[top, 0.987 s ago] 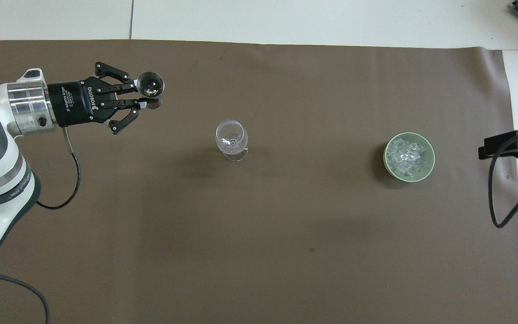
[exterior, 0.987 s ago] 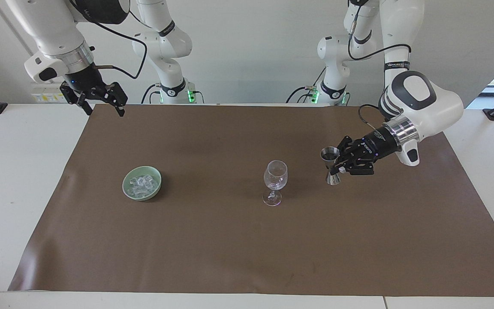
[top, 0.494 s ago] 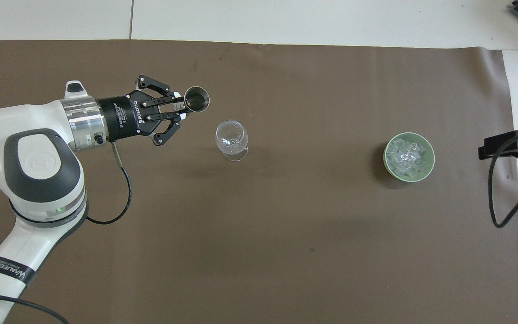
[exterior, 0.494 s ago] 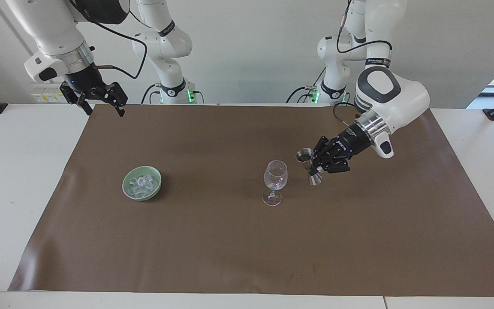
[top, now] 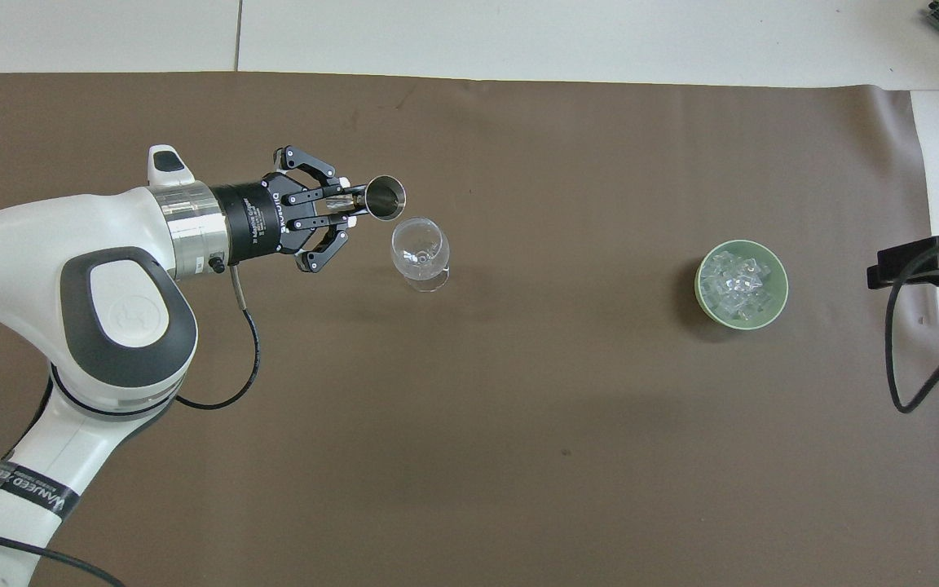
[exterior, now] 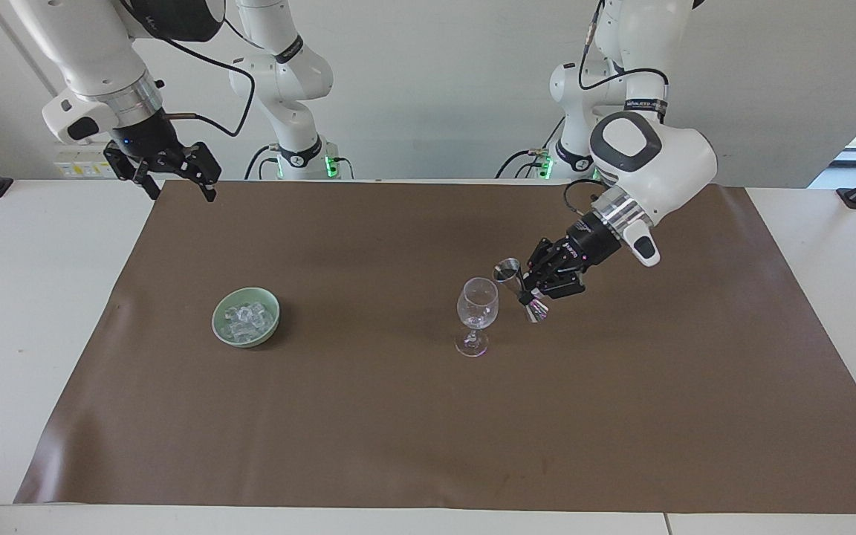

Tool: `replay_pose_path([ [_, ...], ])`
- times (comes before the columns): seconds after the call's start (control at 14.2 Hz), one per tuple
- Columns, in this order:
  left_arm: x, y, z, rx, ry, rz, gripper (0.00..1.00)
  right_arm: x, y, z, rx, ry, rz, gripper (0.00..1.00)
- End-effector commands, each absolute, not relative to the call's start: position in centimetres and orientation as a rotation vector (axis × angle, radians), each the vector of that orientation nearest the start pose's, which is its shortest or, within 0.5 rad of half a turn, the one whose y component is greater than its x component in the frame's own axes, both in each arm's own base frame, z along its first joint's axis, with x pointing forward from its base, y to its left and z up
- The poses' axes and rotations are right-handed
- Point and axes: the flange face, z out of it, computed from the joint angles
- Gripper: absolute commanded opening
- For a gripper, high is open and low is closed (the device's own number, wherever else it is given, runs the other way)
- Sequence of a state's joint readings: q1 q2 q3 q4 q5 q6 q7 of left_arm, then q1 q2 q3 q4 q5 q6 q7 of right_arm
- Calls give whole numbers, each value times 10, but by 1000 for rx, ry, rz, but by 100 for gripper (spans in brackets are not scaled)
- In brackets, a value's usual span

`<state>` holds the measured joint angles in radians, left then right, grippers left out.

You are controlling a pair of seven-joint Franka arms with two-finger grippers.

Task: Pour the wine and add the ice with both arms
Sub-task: 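Tilt the jigger over the wine glass with the left gripper to pour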

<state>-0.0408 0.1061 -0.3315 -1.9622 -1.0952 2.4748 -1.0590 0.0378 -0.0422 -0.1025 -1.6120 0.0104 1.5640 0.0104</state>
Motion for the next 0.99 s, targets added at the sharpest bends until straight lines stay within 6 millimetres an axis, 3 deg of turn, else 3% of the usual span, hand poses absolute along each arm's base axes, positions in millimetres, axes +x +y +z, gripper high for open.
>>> replay_pose_path([
  [0.0, 562, -226, 466, 1742, 1487, -286, 0, 535, -38, 632, -3121, 88, 11, 100],
  [0.92, 564, -246, 469, 1912, 1376, 4, 0, 535, -38, 632, -3121, 88, 11, 100],
])
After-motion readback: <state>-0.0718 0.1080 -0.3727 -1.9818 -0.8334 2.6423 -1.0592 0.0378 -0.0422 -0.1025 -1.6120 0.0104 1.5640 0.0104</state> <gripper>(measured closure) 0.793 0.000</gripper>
